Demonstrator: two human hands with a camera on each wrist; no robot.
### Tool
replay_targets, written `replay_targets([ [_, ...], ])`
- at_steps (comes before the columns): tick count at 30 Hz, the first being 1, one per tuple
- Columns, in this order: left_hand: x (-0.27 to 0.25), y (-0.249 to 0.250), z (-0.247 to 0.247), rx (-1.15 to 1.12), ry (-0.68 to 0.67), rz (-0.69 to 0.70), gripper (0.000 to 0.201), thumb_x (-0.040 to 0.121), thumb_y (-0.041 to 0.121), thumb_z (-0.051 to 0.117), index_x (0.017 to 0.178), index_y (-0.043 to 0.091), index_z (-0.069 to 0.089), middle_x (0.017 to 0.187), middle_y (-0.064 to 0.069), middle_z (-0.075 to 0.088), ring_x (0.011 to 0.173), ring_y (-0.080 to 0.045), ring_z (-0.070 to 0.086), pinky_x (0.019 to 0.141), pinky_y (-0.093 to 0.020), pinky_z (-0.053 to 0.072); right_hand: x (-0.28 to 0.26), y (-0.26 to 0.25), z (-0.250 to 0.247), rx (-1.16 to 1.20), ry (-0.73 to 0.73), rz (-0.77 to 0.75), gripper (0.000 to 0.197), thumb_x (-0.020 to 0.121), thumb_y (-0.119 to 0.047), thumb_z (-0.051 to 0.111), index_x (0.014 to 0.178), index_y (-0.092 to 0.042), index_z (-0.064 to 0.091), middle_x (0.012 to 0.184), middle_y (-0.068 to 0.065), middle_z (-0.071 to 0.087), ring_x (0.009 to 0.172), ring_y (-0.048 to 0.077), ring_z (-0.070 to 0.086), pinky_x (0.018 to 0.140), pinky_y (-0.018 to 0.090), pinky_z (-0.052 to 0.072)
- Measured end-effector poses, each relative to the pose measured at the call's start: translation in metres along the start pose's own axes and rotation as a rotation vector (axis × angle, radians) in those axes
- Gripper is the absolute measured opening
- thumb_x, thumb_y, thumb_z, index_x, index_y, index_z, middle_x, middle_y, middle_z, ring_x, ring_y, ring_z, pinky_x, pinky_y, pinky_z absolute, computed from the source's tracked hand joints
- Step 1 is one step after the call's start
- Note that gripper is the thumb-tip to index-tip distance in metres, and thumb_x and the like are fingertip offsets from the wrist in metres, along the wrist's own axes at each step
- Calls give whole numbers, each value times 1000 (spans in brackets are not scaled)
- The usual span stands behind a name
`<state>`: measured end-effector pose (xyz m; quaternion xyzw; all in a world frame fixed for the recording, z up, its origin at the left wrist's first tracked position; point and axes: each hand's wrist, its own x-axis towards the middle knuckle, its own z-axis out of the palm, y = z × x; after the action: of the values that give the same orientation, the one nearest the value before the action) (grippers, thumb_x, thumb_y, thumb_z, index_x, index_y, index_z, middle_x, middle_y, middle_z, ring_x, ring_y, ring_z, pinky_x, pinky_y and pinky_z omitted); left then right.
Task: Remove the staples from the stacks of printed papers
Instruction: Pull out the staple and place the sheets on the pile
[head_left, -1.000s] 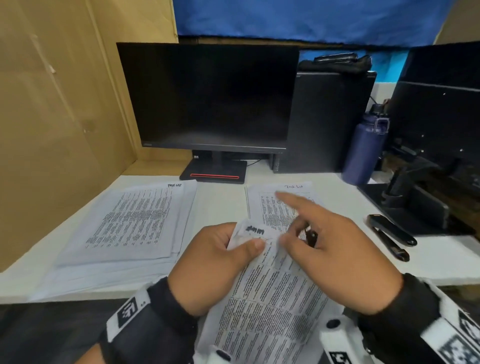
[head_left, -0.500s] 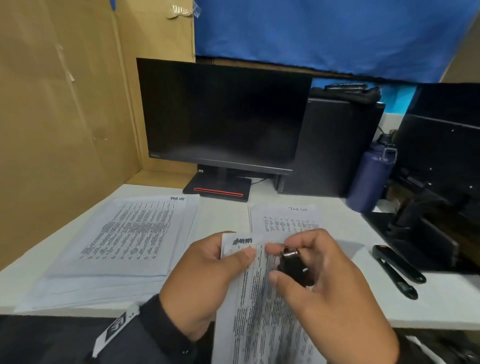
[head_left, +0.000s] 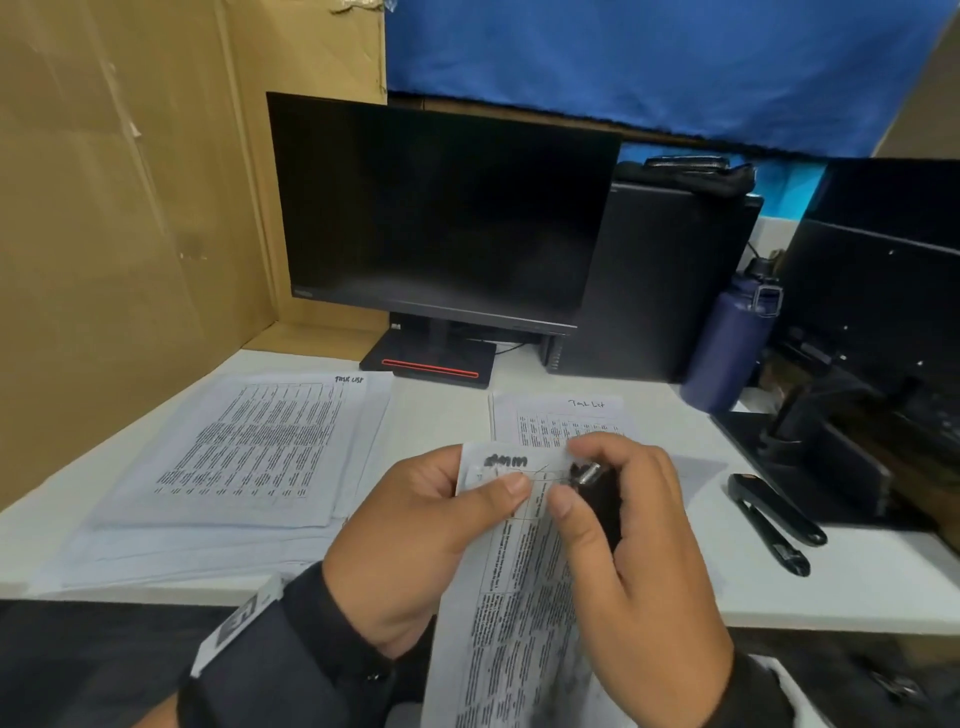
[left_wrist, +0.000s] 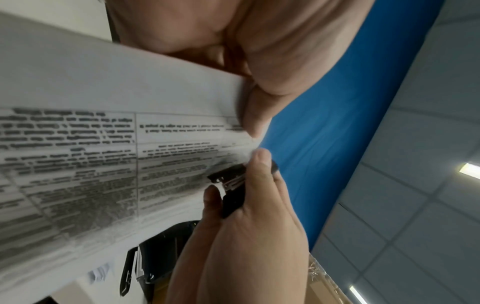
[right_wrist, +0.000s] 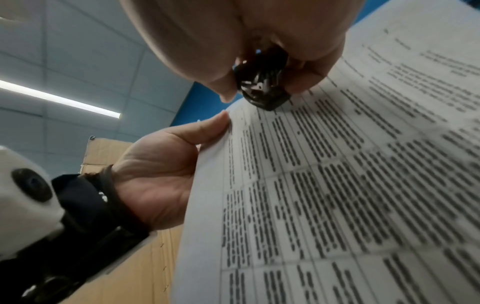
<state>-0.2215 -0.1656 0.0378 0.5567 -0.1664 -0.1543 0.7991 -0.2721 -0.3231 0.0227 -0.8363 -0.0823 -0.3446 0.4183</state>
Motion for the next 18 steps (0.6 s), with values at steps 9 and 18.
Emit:
replay_targets([
  [9, -1, -4, 4, -23, -7, -7, 25, 80, 13, 69, 101, 7, 80, 107, -20, 78, 91, -28, 77, 77, -36, 62, -9, 5, 7, 10, 26, 3, 28, 85, -29, 64, 104, -37, 44, 104, -11, 52, 101, 9, 56, 85, 22, 45],
  [18, -3, -6, 3, 189, 12, 100, 19, 88, 15, 69, 101, 11, 82, 102, -13, 81, 94, -29, 78, 84, -39, 61, -10, 5, 8, -20, 125, -58, 31, 85, -23, 66, 105, -34, 45, 102, -15, 49, 100, 11, 56, 83, 27, 47],
])
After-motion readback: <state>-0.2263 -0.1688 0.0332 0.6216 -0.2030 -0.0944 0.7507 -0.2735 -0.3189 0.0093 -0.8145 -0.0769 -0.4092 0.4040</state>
